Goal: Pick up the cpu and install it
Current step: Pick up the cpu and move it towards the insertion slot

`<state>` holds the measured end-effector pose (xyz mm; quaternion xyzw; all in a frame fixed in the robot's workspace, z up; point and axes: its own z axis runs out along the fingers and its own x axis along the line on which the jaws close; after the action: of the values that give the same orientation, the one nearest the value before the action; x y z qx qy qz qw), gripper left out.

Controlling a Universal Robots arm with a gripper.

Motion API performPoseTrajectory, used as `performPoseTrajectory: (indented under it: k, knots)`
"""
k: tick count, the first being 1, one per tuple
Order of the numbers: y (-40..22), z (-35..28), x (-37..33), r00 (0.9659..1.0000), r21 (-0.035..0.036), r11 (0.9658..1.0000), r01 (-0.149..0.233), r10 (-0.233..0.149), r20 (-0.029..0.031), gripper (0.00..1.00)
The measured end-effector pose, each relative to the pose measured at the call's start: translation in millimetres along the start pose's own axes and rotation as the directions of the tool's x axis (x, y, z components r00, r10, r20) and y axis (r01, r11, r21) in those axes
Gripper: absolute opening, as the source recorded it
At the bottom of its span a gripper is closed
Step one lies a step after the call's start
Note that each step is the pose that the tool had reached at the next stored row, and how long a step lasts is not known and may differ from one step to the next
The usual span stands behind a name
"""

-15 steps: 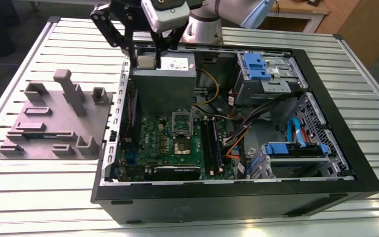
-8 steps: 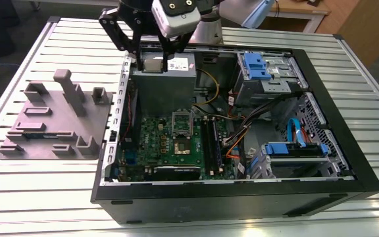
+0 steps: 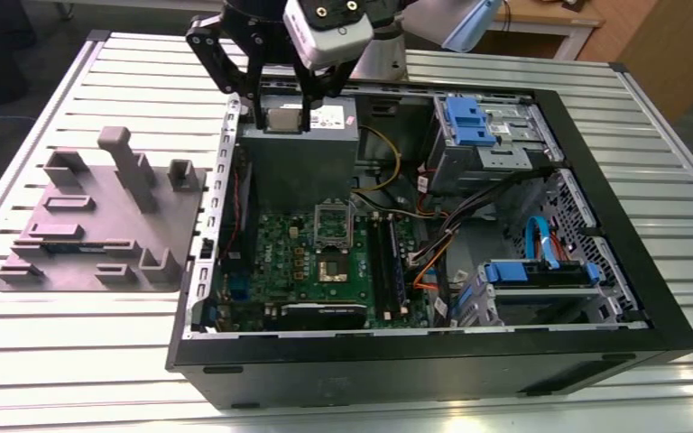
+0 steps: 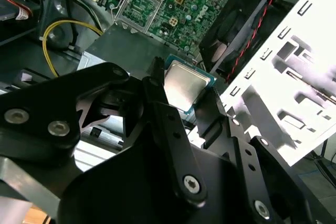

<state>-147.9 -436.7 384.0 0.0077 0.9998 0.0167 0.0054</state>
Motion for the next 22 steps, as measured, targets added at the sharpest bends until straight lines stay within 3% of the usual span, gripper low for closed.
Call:
performPoseTrajectory:
  k: [9,19,22]
  knots:
    - [-0.1,0.1,-0.8,1.0000,-0.0001,1.0000,0.000,0.000,0.0000,0.47]
    - [0.1,0.5,-16.3,1.0000,-0.0001,1.0000,0.000,0.000,0.0000,0.47]
    - [0.1,0.6,-17.5,1.0000,-0.0001,1.0000,0.000,0.000,0.0000,0.47]
